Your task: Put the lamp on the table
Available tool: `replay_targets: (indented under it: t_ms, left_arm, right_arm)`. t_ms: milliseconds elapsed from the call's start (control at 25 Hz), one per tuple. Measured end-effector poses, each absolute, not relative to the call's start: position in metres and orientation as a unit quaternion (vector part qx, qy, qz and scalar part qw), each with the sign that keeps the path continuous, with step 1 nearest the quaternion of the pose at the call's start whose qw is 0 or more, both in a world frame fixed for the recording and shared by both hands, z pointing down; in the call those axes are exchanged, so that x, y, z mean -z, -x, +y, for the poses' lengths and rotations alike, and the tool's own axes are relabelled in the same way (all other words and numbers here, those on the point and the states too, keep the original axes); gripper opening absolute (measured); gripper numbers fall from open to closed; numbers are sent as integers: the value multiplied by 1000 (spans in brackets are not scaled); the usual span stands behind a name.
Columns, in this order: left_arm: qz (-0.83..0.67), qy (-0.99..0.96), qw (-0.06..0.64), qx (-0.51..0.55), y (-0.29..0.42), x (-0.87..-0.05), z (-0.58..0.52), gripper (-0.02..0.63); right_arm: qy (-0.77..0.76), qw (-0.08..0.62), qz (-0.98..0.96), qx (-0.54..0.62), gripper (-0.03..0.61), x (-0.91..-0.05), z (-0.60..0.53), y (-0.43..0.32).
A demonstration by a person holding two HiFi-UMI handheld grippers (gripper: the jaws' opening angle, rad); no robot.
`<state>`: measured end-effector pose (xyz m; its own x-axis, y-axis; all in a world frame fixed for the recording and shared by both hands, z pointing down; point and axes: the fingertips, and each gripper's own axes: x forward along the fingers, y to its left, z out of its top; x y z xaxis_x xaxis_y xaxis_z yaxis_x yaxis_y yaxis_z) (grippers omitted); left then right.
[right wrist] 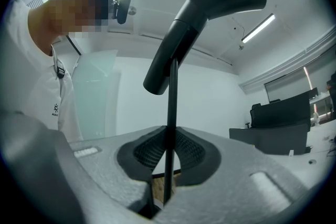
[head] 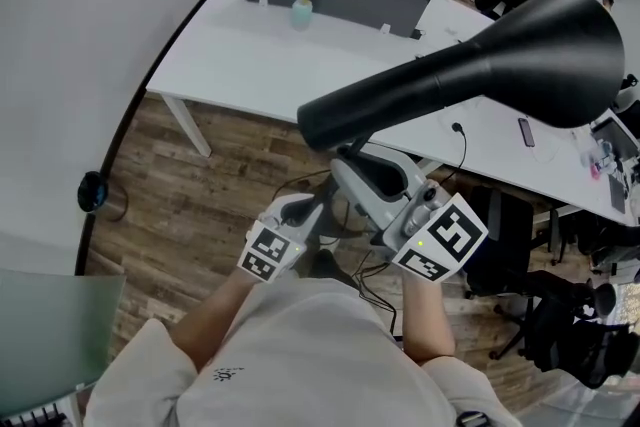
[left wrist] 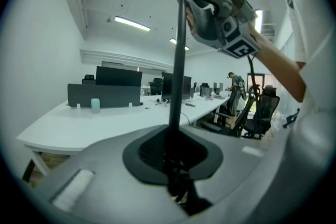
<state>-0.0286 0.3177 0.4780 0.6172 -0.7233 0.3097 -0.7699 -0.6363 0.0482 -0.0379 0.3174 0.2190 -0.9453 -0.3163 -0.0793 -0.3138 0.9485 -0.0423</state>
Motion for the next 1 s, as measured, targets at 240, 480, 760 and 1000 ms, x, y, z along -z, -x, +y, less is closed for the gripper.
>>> replay_targets:
  t_ms: [240, 480, 760, 1000]
  left_arm:
    - [-419, -893, 94, -134, 24, -483, 287, 31]
    - [-426, -889, 97, -136, 21, -484, 246, 31]
    - [-434, -885, 97, -138, 16, -483, 186, 31]
    - [-441, -880, 98, -144, 7, -482, 138, 31]
  right_arm:
    - [156, 42, 987, 20, 44, -223, 284, 33]
    - [145, 39, 988, 20, 44, -225, 244, 32]
    - [136, 40, 990, 20, 44, -223, 185, 25]
    - [127, 40, 991, 24, 44, -222, 136, 15]
